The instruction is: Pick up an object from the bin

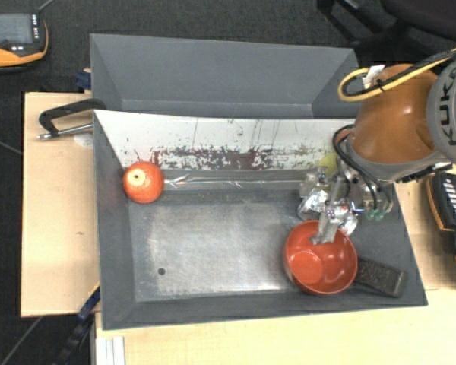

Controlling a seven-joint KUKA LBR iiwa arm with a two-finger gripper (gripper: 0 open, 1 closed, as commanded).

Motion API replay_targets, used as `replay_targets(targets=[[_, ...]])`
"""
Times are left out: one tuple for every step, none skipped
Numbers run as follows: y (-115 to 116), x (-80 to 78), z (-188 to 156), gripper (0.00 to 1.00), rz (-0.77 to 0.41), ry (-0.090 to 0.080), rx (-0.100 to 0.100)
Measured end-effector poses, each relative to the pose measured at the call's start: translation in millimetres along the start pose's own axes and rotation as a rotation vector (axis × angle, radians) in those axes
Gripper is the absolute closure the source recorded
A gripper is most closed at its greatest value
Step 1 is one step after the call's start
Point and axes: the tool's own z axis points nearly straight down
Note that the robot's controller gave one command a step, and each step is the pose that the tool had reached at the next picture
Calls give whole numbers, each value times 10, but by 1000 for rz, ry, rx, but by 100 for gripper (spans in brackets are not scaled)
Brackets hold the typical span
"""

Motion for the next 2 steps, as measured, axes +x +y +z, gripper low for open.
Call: replay_targets(targets=[[2,-18,-49,100,-2,-9,1],[2,-18,-49,0,-2,-9,1]])
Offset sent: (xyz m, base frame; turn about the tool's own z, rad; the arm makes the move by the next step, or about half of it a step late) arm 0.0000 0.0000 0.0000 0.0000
